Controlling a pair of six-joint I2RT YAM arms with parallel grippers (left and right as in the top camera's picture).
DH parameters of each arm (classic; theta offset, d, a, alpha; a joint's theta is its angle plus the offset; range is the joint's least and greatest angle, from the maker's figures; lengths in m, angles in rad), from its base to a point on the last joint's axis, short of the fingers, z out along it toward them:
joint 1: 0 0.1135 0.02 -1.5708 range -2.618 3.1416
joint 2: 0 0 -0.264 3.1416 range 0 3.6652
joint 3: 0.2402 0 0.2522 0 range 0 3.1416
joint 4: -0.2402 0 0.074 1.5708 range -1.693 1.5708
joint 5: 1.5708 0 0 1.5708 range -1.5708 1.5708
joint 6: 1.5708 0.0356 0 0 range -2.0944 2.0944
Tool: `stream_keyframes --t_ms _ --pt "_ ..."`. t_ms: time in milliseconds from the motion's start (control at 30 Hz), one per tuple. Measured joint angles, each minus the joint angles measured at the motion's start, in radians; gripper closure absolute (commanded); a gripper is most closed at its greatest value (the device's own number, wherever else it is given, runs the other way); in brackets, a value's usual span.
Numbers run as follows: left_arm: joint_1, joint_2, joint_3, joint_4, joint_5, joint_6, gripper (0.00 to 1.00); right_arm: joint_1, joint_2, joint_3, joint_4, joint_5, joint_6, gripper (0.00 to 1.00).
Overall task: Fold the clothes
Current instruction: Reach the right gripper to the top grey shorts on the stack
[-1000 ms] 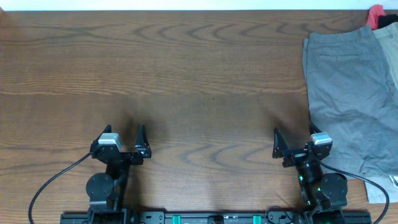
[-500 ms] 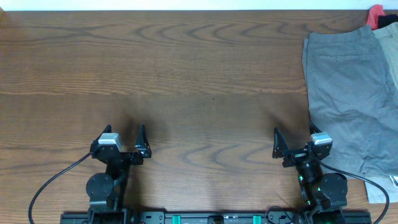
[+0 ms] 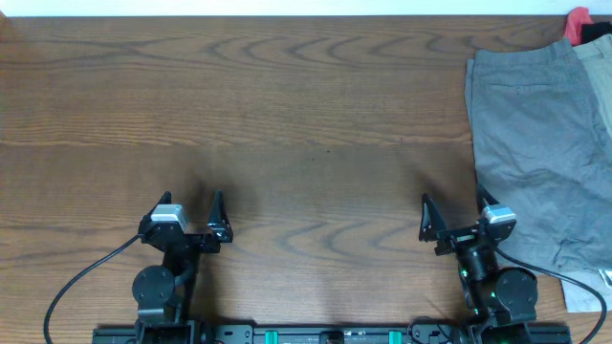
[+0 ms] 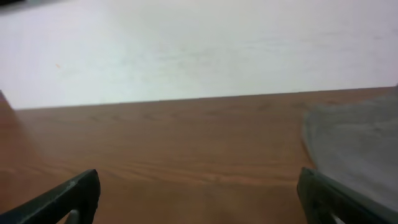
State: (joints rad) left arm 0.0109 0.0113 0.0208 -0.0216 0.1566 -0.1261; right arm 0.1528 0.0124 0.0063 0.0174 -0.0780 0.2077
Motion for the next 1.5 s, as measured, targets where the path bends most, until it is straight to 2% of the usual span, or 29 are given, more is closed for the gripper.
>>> stream_keyframes --t_ms 300,533,667,767,900,1067,1300,1400,1500 --pt "0.000 0.000 0.000 0.000 0.000 0.000 0.02 0.000 0.000 0.000 0.249 -0.001 0.055 0.01" --pt "0.000 0.000 0.000 0.000 0.000 0.000 0.02 0.000 0.026 0.005 0.485 0.015 0.016 0.01" --pt "0.000 0.000 0.000 0.000 0.000 0.000 0.02 0.000 0.157 0.082 0.503 0.039 -0.074 0.01" --pt "0.000 0.000 0.000 0.000 0.000 0.000 0.02 0.000 0.338 0.230 0.497 0.051 -0.153 0.01" --pt "0.000 0.000 0.000 0.000 0.000 0.000 0.02 0.000 0.635 0.532 0.355 0.073 -0.257 0.01" --pt "0.000 0.000 0.000 0.000 0.000 0.000 0.02 -0.017 1.015 0.954 -0.024 0.146 -0.332 0.01" --pt "0.000 0.000 0.000 -0.002 0.000 0.000 0.02 -0.122 1.565 1.564 -0.573 0.192 -0.402 0.01" --pt "0.000 0.000 0.001 0.000 0.000 0.000 0.02 -0.159 1.712 1.699 -0.687 0.202 -0.402 0.01" --pt "0.000 0.000 0.001 -0.001 0.000 0.000 0.02 -0.169 1.818 1.751 -0.682 0.207 -0.402 0.01"
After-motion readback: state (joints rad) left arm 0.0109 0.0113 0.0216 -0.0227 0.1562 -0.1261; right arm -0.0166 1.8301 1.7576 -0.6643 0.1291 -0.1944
